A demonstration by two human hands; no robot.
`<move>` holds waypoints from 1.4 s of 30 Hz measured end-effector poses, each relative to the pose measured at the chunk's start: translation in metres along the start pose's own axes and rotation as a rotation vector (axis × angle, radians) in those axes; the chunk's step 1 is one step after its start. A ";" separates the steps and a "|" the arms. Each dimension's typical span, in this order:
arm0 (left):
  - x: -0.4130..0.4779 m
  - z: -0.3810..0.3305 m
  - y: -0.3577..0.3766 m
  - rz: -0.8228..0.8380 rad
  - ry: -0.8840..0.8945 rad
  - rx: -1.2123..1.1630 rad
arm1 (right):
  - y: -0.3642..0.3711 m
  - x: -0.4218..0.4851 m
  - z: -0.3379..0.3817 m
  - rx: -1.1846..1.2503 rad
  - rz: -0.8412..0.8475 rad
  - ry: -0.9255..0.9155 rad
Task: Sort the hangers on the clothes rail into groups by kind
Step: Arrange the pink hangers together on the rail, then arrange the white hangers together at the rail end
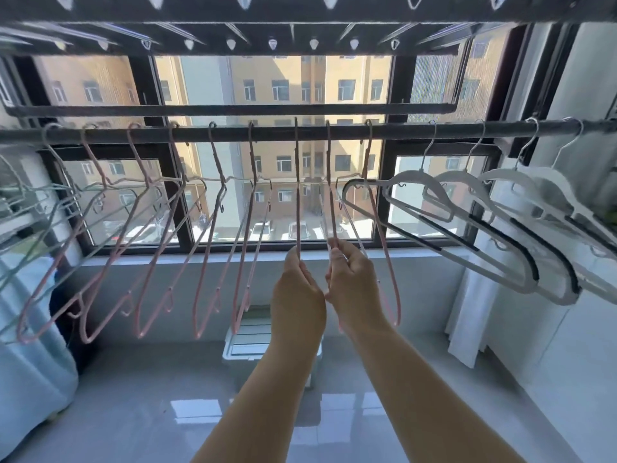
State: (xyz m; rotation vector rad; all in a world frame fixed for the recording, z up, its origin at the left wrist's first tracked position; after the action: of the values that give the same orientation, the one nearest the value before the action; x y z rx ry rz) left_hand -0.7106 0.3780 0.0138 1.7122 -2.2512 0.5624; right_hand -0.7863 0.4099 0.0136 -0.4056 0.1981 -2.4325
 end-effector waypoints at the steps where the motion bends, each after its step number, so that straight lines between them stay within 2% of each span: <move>1: 0.000 0.001 0.000 0.004 0.010 0.004 | 0.000 0.001 -0.001 -0.007 -0.004 -0.005; 31: -0.003 0.007 0.011 0.127 0.035 -0.039 | -0.023 0.002 -0.007 0.063 -0.062 0.017; 39: 0.000 0.010 0.007 0.144 -0.011 -0.033 | -0.021 -0.001 0.000 -0.078 -0.036 0.022; 42: 0.001 0.014 0.006 0.166 -0.046 0.008 | -0.025 -0.011 0.005 -0.337 0.024 -0.011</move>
State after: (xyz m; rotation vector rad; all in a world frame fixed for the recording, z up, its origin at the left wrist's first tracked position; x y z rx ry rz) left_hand -0.7158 0.3720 0.0009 1.5667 -2.4424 0.5727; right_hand -0.7911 0.4354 0.0221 -0.5600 0.6093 -2.3746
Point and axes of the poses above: each hand's wrist, its own x-axis towards the middle knuckle, its own y-axis out of the palm, z = x × y, the point moved 3 cm from there along x, towards the middle knuckle, and after that the axes turned 14 degrees about -x, right-handed, at the moved point
